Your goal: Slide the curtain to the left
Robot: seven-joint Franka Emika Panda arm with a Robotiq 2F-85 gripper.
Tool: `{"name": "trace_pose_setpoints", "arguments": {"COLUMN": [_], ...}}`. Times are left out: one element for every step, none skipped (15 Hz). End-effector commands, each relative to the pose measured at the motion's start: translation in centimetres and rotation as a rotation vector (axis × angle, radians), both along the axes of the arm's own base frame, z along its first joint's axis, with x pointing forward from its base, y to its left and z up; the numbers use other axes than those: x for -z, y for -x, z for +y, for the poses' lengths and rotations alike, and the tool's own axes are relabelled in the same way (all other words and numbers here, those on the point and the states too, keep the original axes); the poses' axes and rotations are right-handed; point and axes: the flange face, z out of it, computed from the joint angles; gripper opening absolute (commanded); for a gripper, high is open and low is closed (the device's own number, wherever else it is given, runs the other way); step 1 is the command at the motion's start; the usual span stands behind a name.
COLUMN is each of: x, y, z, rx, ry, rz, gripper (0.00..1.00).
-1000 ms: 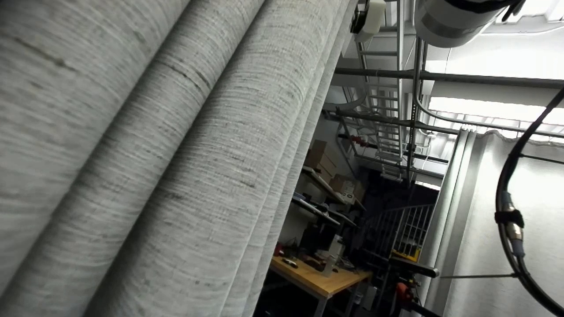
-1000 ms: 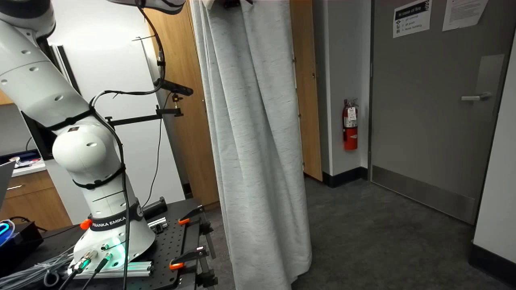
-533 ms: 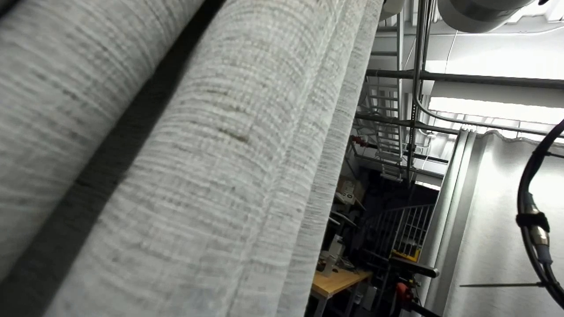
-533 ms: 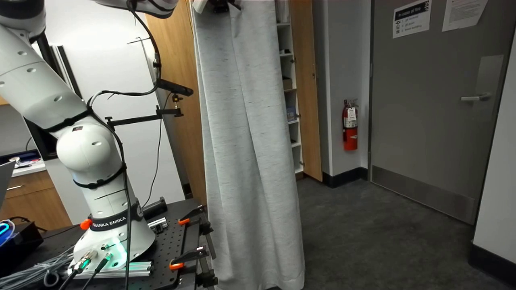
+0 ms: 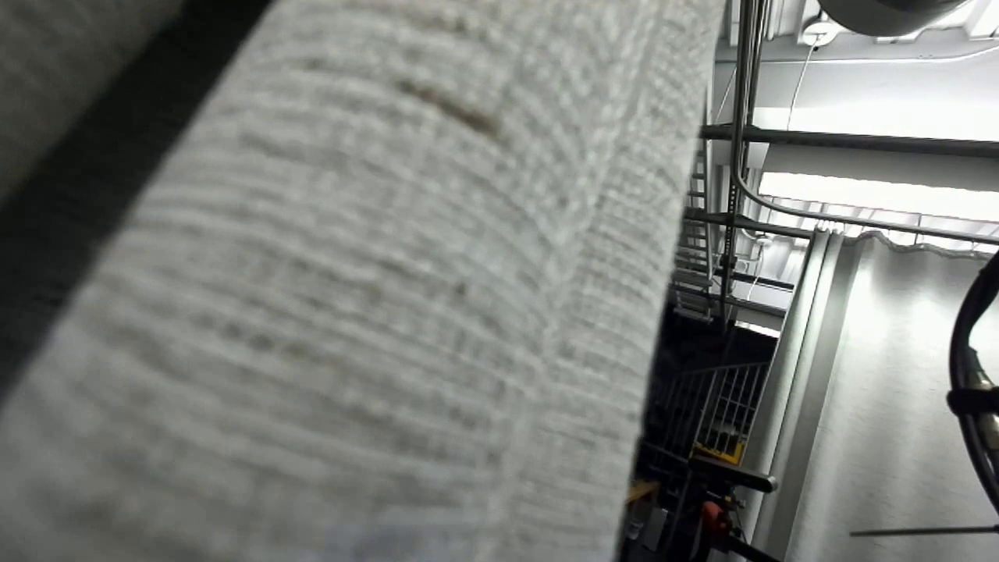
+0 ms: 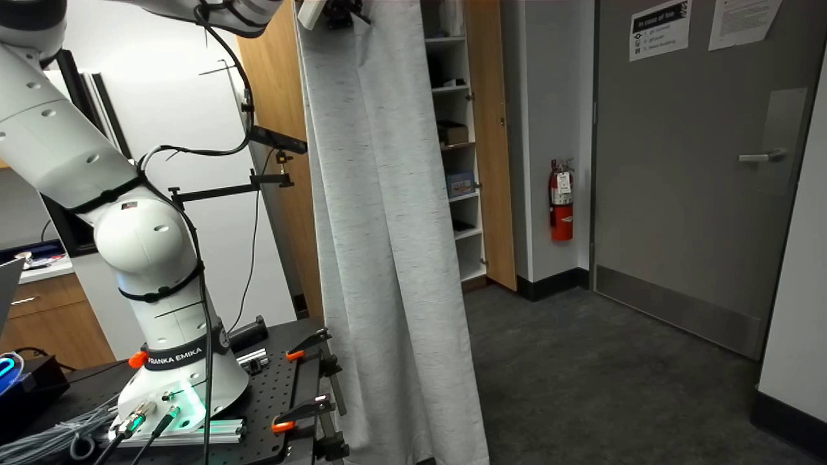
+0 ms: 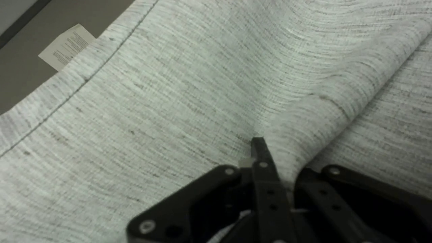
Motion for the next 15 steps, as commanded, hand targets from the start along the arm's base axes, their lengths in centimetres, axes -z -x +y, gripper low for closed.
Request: {"name": "trace_pose_setpoints", "arguments": {"x": [5.5,5.4,5.5,5.6,5.8,6.0,6.3,6.6,6.8,6.9,6.9,6.8,6.7,6.4,6.3], "y": [3.9,4.6,5.3,5.9,6.0,6.2,6.2,6.0,5.4,4.7,3.8,2.7,1.2,-0.2,-1.7], "z": [3.7,3.9,4.0,4.2,4.1,4.2,4.4,4.4,4.3,4.2,4.1,3.8,3.1,2.3,1.4], "rx": [-0.101,-0.113,-0.125,-0.135,-0.141,-0.142,-0.142,-0.142,-0.137,-0.131,-0.117,-0.104,-0.078,-0.054,-0.028], "ry": [0.078,0.079,0.079,0.084,0.087,0.091,0.100,0.105,0.110,0.114,0.118,0.123,0.130,0.134,0.136], "rz": [0.080,0.075,0.073,0.067,0.065,0.065,0.066,0.067,0.066,0.068,0.072,0.074,0.077,0.080,0.088], "gripper": [0.00,0.00,0.00,0.00,0.00,0.00,0.00,0.00,0.00,0.00,0.00,0.00,0.00,0.00,0.00]}}
